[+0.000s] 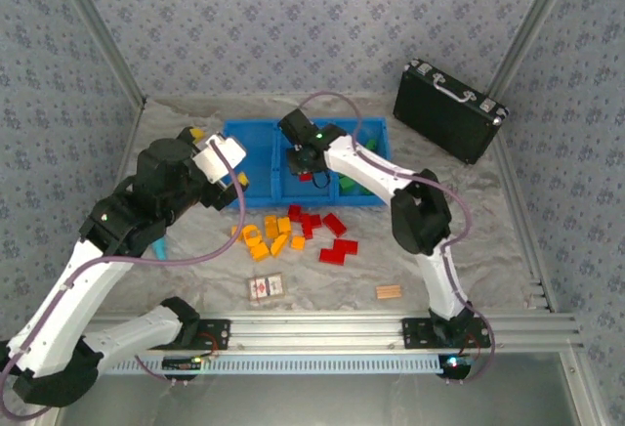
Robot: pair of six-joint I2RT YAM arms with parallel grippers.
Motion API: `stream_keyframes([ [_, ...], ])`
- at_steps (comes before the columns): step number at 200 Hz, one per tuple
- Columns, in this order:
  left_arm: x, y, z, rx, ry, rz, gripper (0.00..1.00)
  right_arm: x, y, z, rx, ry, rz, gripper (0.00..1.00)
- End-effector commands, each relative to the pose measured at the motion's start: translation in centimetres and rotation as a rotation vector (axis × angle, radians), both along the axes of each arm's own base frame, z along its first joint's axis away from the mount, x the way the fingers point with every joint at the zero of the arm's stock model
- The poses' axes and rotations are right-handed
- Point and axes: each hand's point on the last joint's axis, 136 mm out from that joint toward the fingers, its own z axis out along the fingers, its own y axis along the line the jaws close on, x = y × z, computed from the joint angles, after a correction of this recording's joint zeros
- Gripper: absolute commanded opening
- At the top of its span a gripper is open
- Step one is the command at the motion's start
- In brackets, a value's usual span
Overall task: Sort the legos into containers by color
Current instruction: Place the lego in the container, then pick up the lego from the center of the table.
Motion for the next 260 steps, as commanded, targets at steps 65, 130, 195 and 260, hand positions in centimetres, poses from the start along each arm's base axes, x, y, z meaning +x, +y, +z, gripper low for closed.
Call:
stream_keyframes([
  [65, 0.1, 0.1, 3.3, -0.019, -0.051, 0.009, 1.00, 1.8, -0.4, -2.2, -0.043, -0.009, 0.055, 0.48],
  [130, -0.1, 0.5, 4.7, -0.033, -0.071, 0.022, 1.00, -6.1, -3.5, 5.2, -0.031, -0.111, 0.208, 0.71],
  [195, 0.1, -0.7, 4.3, -0.062, -0.034, -0.012, 1.00, -15.2, -10.0, 2.6, -0.080, -0.064, 0.290, 0.64],
  [260, 0.1, -0.9, 4.6, -0.084, -0.028, -0.013, 1.00, -13.9, -10.0, -3.5, -0.107, 0.000, 0.337, 0.71],
])
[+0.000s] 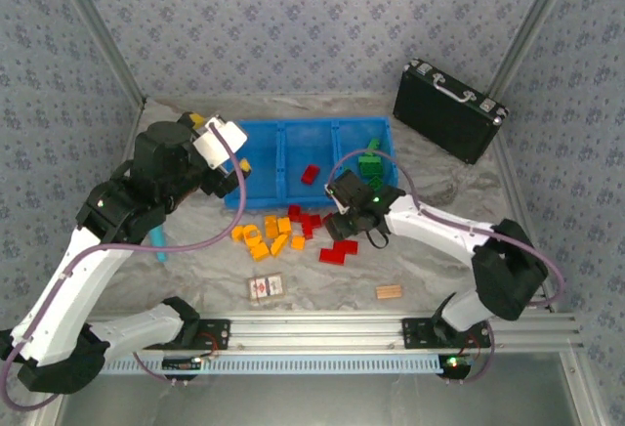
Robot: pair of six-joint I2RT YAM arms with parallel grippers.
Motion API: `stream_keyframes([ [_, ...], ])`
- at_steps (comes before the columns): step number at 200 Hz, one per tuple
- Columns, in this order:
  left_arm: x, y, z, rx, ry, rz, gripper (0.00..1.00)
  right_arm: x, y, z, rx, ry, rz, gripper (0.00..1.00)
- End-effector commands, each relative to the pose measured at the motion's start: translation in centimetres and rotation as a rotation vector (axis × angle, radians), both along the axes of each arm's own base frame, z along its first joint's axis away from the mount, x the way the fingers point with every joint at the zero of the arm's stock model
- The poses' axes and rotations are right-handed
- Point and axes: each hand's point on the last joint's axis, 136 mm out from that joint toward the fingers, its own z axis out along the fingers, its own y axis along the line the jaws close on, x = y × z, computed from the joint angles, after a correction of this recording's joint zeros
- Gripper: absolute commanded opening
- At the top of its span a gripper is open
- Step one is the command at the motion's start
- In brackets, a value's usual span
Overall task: Sort the legos into containers by color
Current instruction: Pick up the lego from the center of the table.
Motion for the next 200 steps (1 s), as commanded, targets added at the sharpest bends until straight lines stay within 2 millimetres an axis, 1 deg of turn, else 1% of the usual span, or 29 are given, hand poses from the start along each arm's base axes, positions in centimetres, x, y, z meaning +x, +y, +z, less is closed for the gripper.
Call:
stream_keyframes([
  [1, -0.6, -0.1, 1.6, -0.045, -0.021, -0.013, 1.00, 1.7, 1.0, -0.9, 0.021, -0.020, 0.027, 0.71],
  [40, 0.2, 0.2, 1.1, -0.003, -0.010, 0.020, 1.00, 3.4, 2.3, -2.7, 0.025, 0.020, 0.009, 0.73],
  [68, 0.6, 0.3, 1.1, 0.013, -0.011, 0.037, 1.00, 3.4, 2.8, -4.2, 0.036, 0.051, 0.010, 0.73],
  [106, 1.1, 0.0, 0.6, 0.027, -0.002, 0.037, 1.00, 2.8, 2.3, -6.0, -0.006, 0.095, -0.001, 0.54],
  [126, 1.4, -0.3, 0.5, 0.028, 0.001, 0.032, 1.00, 2.5, 1.7, -6.2, -0.026, 0.101, -0.008, 0.39],
  [138, 1.5, -0.4, 0.3, 0.027, 0.006, 0.027, 1.00, 2.3, 1.5, -5.7, -0.033, 0.096, -0.007, 0.33],
  [149, 1.6, -0.5, 0.2, 0.026, 0.008, 0.027, 1.00, 2.2, 1.5, -4.9, -0.030, 0.089, -0.002, 0.31],
  [163, 1.7, -0.4, -0.1, 0.030, 0.013, 0.034, 1.00, 2.2, 2.0, -3.1, -0.003, 0.076, 0.015, 0.28],
  [190, 2.7, 0.6, -0.3, 0.030, 0.009, 0.095, 1.00, 2.8, 3.3, 0.1, 0.061, 0.059, 0.040, 0.24],
  [194, 2.7, 0.7, -0.3, 0.026, 0.007, 0.098, 1.00, 2.7, 3.4, 0.4, 0.066, 0.058, 0.046, 0.24],
  [196, 2.8, 0.7, -0.3, 0.025, 0.008, 0.099, 1.00, 3.2, 3.9, 1.4, 0.085, 0.039, 0.050, 0.24],
  [200, 2.8, 0.8, -0.3, 0.023, 0.007, 0.102, 1.00, 3.5, 4.4, 2.2, 0.104, 0.026, 0.056, 0.24],
])
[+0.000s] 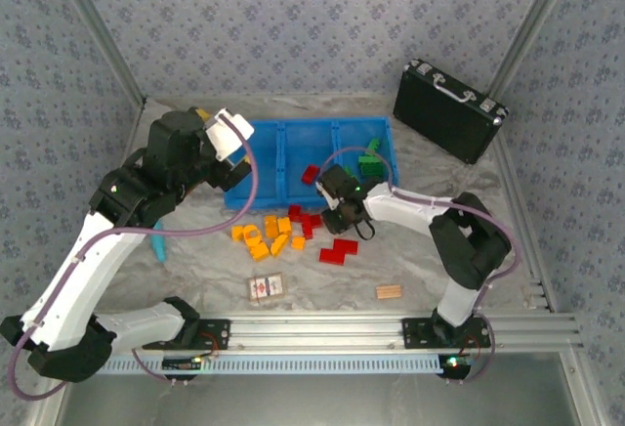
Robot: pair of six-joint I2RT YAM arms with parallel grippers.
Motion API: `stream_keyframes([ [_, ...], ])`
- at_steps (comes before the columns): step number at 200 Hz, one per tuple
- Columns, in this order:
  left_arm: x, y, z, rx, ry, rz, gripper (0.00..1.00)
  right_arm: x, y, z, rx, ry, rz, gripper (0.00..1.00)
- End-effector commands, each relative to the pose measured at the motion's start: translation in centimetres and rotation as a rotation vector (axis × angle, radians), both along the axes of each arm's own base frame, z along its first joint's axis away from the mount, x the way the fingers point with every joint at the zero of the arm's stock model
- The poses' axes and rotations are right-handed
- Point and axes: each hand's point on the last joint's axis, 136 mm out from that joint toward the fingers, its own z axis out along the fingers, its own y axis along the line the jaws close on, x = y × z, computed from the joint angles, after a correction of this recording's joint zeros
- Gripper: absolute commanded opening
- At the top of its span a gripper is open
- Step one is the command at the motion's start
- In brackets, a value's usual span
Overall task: Sort the legos into containers by color
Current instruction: Pick up the lego from the center of the table, then place the lego in the container, then pick up the lego from the center of the table.
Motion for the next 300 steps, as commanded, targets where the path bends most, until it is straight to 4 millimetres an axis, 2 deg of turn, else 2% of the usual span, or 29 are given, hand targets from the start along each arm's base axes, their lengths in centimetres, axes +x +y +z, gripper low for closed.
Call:
stream_keyframes([
  [1, 0.9, 0.7, 0.6, -0.019, -0.032, 0.048, 1.00, 1.1, 2.1, 5.5, 0.100, -0.065, 0.040, 0.24],
  [27, 1.0, 0.8, 0.4, -0.036, -0.030, 0.047, 1.00, 3.8, 3.9, 9.0, 0.156, -0.165, 0.048, 0.24],
  [56, 1.1, 0.5, -0.4, -0.025, -0.011, 0.029, 1.00, 7.2, 6.4, 10.1, 0.199, -0.203, 0.054, 0.25],
  [77, 1.2, 0.5, -0.3, -0.017, -0.012, 0.028, 1.00, 9.5, 7.3, 9.1, 0.186, -0.203, 0.006, 0.24],
  [110, 1.4, 0.4, -0.7, 0.000, -0.014, 0.018, 1.00, 12.3, 7.0, 7.0, 0.129, -0.206, -0.075, 0.25],
  [131, 1.7, 0.3, -1.0, 0.010, -0.016, 0.017, 1.00, 13.2, 6.8, 5.6, 0.112, -0.177, -0.108, 0.27],
  [148, 1.8, 0.1, -1.2, 0.016, -0.016, 0.013, 1.00, 13.3, 6.7, 5.1, 0.121, -0.161, -0.120, 0.35],
  [164, 1.9, 0.1, -1.3, 0.018, -0.019, 0.012, 1.00, 12.8, 6.5, 5.3, 0.126, -0.161, -0.122, 0.45],
  [183, 1.9, 0.1, -1.3, 0.017, -0.020, 0.013, 1.00, 12.0, 6.5, 6.8, 0.150, -0.185, -0.104, 0.54],
  [208, 1.8, 0.0, -1.2, 0.008, -0.017, 0.010, 1.00, 9.6, 6.6, 8.3, 0.157, -0.179, -0.063, 0.54],
  [224, 1.6, 0.0, -1.1, -0.003, -0.016, 0.006, 1.00, 7.2, 6.4, 8.5, 0.122, -0.173, -0.039, 0.50],
  [239, 1.4, 0.1, -0.8, -0.013, -0.022, 0.004, 1.00, 4.9, 6.2, 8.3, 0.118, -0.143, -0.037, 0.44],
  [264, 1.1, 0.0, -0.6, -0.030, -0.022, -0.006, 1.00, 1.3, 6.0, 7.0, 0.097, -0.065, -0.054, 0.41],
  [300, 0.7, 0.5, 0.1, -0.051, -0.051, 0.010, 1.00, -1.8, 5.2, 4.3, 0.096, 0.045, -0.208, 0.41],
])
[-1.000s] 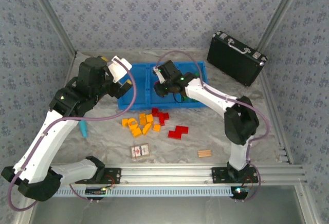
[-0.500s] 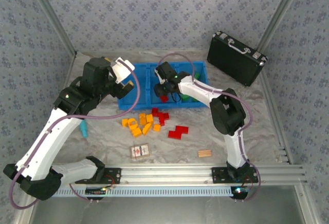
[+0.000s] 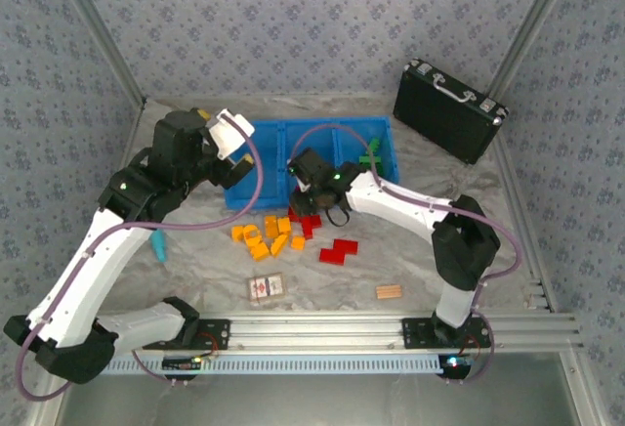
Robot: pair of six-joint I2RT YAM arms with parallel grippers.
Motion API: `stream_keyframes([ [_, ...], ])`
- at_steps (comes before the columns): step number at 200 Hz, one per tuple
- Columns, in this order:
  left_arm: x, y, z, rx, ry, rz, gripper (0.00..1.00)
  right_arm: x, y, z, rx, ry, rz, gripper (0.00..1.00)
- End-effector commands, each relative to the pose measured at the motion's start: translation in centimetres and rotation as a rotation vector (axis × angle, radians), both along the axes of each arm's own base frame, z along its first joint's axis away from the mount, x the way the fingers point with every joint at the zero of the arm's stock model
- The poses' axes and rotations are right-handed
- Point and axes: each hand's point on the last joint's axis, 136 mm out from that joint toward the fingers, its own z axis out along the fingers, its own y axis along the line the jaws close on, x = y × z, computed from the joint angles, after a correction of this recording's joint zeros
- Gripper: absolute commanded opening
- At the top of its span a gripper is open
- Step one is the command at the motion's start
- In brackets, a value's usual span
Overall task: Sort the legos into containers by color
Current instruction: Pick up the lego from the center of the table.
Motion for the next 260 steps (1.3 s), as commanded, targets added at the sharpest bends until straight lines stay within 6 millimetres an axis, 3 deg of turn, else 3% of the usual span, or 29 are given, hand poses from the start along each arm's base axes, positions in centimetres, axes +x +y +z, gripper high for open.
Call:
stream_keyframes([
  [1, -0.4, 0.5, 1.6, -0.052, -0.053, 0.015, 1.00, -2.0, -2.2, -2.2, -0.018, 0.115, -0.164, 0.41],
  [44, -1.2, 0.5, 2.2, -0.070, -0.073, -0.002, 1.00, -2.9, -1.9, -3.9, -0.004, 0.164, -0.295, 0.41],
  [120, -2.5, 1.1, 2.6, -0.066, -0.105, -0.018, 1.00, -2.9, -1.0, -7.9, -0.054, 0.215, -0.339, 0.42],
  [149, -2.7, 1.3, 2.7, -0.060, -0.117, -0.017, 1.00, -2.2, -0.1, -8.0, -0.037, 0.172, -0.327, 0.43],
  [190, -2.9, 1.4, 2.6, -0.052, -0.126, -0.020, 1.00, -2.3, -0.1, -9.2, -0.094, 0.180, -0.314, 0.38],
  [214, -2.9, 1.6, 2.7, -0.048, -0.131, -0.015, 1.00, -2.9, -1.3, -10.4, -0.147, 0.210, -0.329, 0.32],
  [260, -2.7, 1.4, 2.6, -0.041, -0.129, -0.017, 1.00, -3.0, -2.3, -8.0, -0.179, 0.177, -0.303, 0.24],
])
